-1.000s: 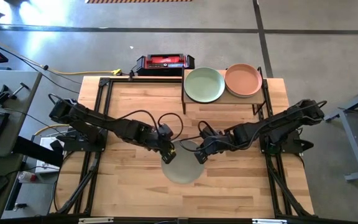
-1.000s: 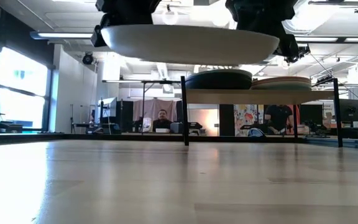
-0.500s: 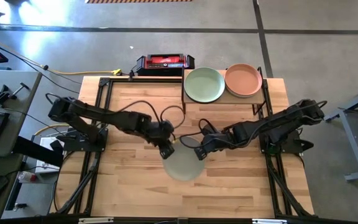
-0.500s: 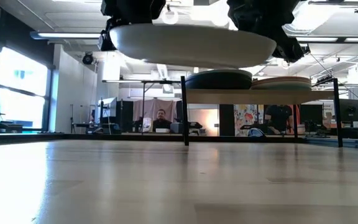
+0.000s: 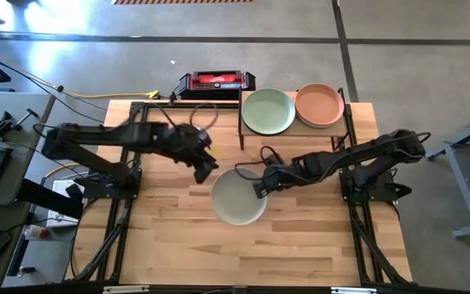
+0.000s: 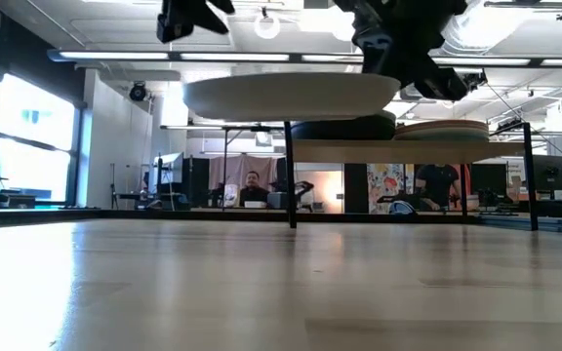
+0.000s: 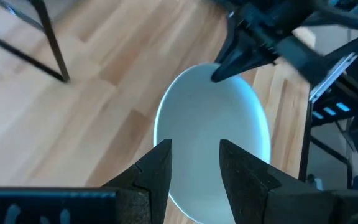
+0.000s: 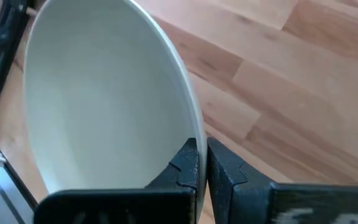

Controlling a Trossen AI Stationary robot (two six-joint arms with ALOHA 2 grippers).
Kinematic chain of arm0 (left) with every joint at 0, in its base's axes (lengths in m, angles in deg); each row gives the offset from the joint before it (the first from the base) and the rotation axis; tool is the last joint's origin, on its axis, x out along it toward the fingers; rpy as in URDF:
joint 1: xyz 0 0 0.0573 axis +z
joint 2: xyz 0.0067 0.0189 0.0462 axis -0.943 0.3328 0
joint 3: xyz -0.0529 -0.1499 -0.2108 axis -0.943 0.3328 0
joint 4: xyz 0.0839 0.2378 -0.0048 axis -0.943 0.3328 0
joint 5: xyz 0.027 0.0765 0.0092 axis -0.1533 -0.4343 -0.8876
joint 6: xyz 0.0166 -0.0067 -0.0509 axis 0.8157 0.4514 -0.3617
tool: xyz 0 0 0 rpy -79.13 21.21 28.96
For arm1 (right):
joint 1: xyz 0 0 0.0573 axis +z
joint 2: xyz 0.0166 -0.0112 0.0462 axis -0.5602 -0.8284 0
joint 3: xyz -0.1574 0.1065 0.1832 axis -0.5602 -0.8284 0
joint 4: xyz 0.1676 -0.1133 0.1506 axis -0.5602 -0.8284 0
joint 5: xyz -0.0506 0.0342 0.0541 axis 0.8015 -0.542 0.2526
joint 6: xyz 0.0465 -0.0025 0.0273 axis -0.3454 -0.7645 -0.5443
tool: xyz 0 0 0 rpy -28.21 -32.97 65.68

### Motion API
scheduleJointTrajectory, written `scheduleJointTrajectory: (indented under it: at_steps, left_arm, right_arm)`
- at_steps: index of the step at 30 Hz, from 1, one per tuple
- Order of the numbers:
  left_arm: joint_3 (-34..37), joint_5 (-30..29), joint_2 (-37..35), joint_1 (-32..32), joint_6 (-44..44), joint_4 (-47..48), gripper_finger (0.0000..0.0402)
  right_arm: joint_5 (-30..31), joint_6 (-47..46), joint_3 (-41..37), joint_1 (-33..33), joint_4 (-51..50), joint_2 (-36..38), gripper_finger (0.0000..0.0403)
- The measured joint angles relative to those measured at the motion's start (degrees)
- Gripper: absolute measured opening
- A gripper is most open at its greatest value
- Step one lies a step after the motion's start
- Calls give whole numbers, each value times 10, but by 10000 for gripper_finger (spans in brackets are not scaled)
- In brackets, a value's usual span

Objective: Place and stack plates onto a shelf
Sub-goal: Stack the gray plate on top of the light green plate on the shelf

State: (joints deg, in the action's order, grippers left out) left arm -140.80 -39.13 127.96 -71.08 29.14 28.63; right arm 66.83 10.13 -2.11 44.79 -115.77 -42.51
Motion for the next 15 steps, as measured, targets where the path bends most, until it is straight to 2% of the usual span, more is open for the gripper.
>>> scheduleJointTrajectory:
  at_steps: [4, 15]
  left_arm:
    - [0, -2, -38, 10, 35, 13, 122]
    - [0, -80, -81, 13, 126, 110, 122]
  right_arm:
    - [-3, 0, 0, -24, 5, 17, 0]
    - [4, 56, 0, -132, 9, 114, 0]
